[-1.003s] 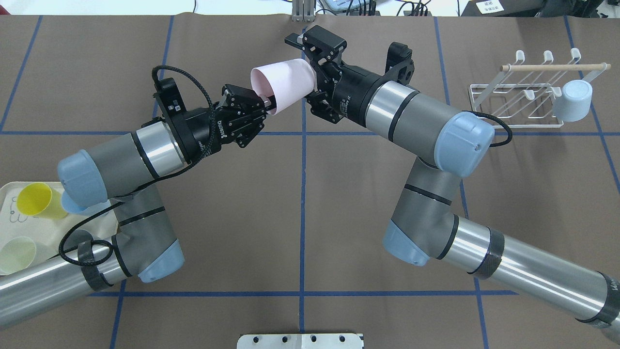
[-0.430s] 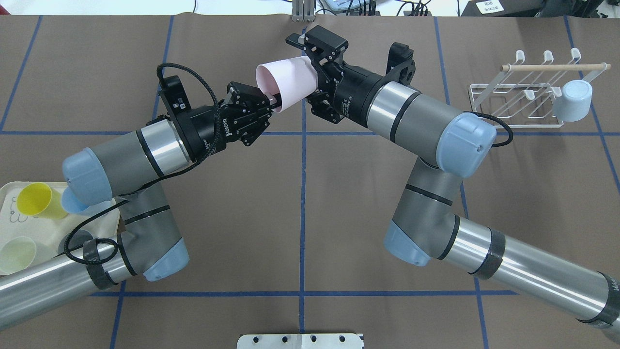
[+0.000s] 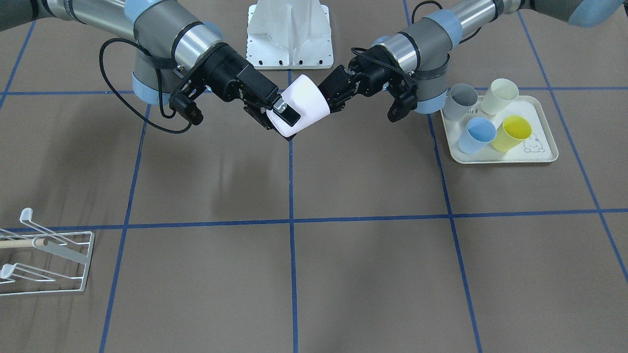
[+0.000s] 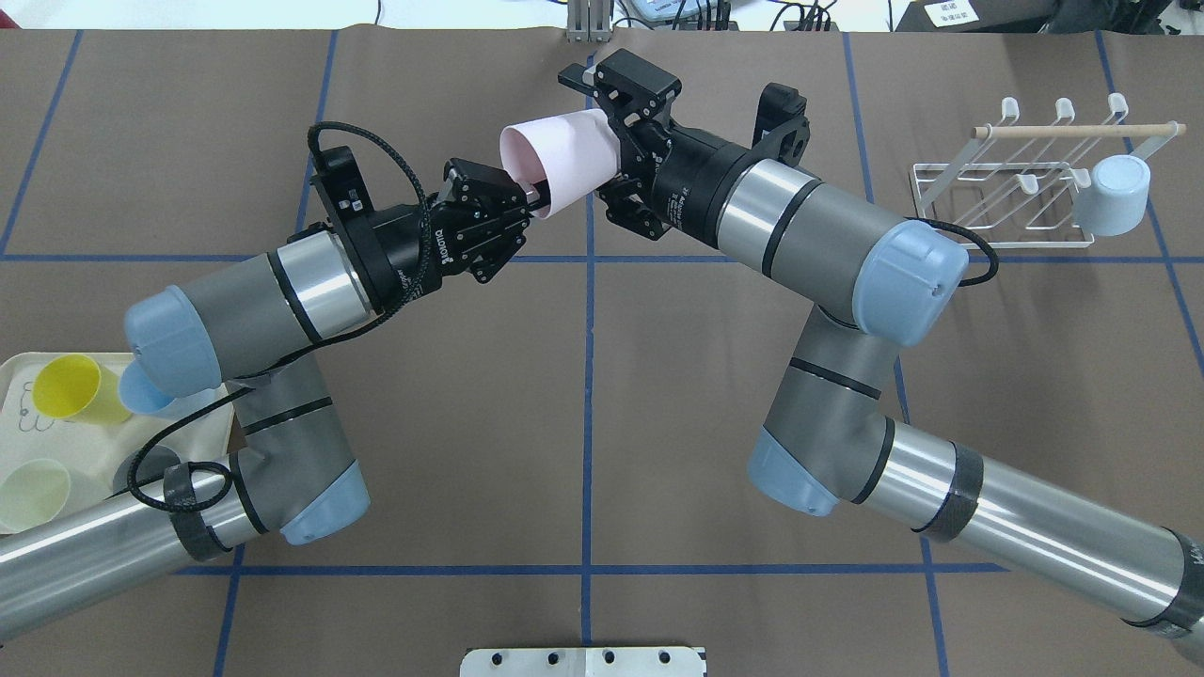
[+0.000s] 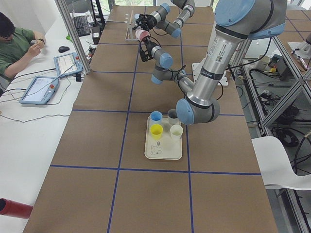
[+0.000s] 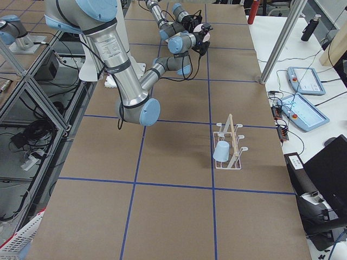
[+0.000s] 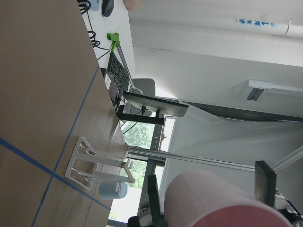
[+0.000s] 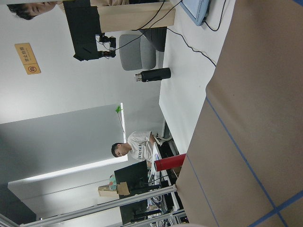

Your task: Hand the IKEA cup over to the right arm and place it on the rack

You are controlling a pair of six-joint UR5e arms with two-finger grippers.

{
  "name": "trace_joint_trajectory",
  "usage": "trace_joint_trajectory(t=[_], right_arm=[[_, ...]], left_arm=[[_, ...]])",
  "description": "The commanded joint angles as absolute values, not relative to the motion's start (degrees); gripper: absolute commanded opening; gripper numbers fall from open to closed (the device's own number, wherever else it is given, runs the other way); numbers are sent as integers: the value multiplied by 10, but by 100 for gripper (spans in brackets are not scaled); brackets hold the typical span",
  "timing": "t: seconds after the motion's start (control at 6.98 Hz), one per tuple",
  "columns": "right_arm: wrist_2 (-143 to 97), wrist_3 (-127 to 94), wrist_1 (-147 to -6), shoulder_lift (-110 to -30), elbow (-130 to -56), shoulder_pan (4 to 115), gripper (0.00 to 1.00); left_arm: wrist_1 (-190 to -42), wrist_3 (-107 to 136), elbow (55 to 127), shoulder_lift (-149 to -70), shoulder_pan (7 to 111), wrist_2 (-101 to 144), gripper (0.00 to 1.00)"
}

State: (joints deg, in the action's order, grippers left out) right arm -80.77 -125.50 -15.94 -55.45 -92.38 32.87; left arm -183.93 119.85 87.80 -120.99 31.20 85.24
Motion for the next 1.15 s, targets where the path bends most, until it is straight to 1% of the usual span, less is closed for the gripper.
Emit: trace_joint_trajectory(t=[0.0, 0.72, 0.86, 1.0], right_arm=[[-808, -1255, -159, -555, -924, 329, 100], [-808, -1255, -159, -554, -924, 328, 98], [-808, -1256, -159, -554, -924, 328, 83], [-808, -1256, -159, -555, -924, 329, 25]], left_arm=[[-1839, 1200, 877, -1210, 312, 852, 0], [-1826, 1203, 877, -1214, 309, 853, 0], [-1823, 1204, 877, -1219, 309, 852, 0], [-1823, 1207, 881, -1219, 309, 853, 23]])
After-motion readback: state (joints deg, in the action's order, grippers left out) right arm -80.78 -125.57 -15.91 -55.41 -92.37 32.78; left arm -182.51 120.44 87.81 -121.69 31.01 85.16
